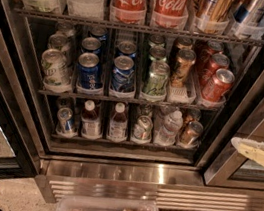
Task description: Pick orange can from top shelf of fridge
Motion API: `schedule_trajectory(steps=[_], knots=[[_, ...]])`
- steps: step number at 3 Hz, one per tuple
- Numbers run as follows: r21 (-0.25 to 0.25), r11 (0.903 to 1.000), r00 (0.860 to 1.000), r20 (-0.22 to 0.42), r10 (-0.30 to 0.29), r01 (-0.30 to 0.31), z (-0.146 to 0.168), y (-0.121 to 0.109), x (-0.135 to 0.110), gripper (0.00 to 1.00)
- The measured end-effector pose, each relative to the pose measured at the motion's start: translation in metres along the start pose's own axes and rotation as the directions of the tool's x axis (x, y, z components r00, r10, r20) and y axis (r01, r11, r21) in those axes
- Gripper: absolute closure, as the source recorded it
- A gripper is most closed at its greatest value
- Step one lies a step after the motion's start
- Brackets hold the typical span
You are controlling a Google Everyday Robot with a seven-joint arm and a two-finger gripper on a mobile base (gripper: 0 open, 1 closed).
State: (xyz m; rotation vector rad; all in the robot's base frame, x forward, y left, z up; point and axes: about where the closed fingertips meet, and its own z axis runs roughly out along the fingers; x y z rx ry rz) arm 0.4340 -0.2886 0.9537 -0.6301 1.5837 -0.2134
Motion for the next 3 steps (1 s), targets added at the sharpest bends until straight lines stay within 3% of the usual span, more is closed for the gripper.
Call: schedule_trajectory(steps=[1, 2, 3], knots=[[-0.053, 0.9976, 0.995, 0.083, 0.049, -0.045, 0.013, -0.015, -0.008, 0.00], [-0.039, 0.9885, 0.964, 0.217, 0.151, -0.146, 0.024, -0.057, -0.007, 0.00], [-0.085, 0.9836, 0.926, 0.331, 0.179, -0.159, 0.039, -0.055, -0.031, 0.00]])
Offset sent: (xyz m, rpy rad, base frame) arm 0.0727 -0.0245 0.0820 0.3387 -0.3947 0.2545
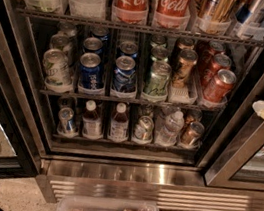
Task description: Pick orange can from top shelf of fridge
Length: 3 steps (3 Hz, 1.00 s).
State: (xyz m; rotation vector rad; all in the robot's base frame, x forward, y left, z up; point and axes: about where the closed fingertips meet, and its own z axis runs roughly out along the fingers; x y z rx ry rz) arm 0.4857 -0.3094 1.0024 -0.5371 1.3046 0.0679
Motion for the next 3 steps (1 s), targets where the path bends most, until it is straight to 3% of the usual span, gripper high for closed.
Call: schedule_trajectory(steps=[1, 2, 3], knots=[[0.000, 1.0000, 1.000, 0.000, 0.000, 0.000, 0.000, 0.000, 0.000, 0.00], [-0.069, 0.9969, 0.999, 0.028, 0.038, -0.036, -0.003, 0.005, -0.009, 0.00], [-0.204, 0.9721, 0.992, 0.034, 0.125, -0.116, -0.019, 0.026, -0.022, 0.00]])
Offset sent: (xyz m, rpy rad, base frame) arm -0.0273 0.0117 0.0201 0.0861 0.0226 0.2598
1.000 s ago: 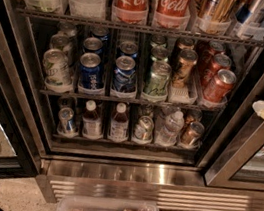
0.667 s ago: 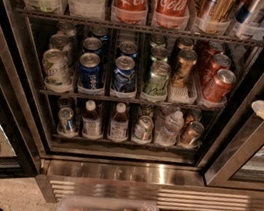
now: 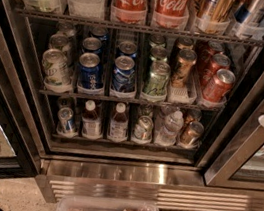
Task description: Pick orange can from top shelf of fridge
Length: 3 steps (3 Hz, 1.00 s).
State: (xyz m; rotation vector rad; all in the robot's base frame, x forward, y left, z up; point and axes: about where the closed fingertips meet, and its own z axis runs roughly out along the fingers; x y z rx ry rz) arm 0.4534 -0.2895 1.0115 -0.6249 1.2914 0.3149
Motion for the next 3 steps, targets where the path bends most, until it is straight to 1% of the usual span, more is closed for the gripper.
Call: schedule_trajectory(steps=[1, 2, 3], knots=[[-0.081, 0.9918, 0.995, -0.007, 0.099, -0.099, -0.013, 0.025, -0.003, 0.00], [-0.082, 0.9917, 0.995, -0.007, 0.099, -0.099, -0.013, 0.025, -0.003, 0.00], [-0.163, 0.9782, 0.992, -0.042, 0.123, -0.128, 0.003, 0.031, 0.001, 0.00]])
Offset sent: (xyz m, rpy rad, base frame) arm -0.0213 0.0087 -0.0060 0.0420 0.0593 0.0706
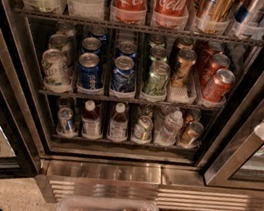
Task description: Pick orange can from top shelf of fridge
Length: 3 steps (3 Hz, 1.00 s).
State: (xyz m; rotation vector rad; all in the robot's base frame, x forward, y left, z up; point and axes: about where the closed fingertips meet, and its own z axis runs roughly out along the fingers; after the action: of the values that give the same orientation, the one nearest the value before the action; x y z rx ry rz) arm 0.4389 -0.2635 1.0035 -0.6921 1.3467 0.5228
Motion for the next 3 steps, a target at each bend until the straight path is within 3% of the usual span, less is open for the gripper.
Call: schedule_trajectory(steps=[1, 2, 3], knots=[[-0.159, 0.9863, 0.994, -0.104, 0.028, -0.045, 0.028, 0.010, 0.011, 0.00], [-0.201, 0.9768, 0.990, -0.134, 0.049, -0.076, 0.042, 0.018, 0.017, 0.00], [-0.199, 0.9773, 0.990, -0.133, 0.047, -0.073, 0.042, 0.018, 0.017, 0.00]])
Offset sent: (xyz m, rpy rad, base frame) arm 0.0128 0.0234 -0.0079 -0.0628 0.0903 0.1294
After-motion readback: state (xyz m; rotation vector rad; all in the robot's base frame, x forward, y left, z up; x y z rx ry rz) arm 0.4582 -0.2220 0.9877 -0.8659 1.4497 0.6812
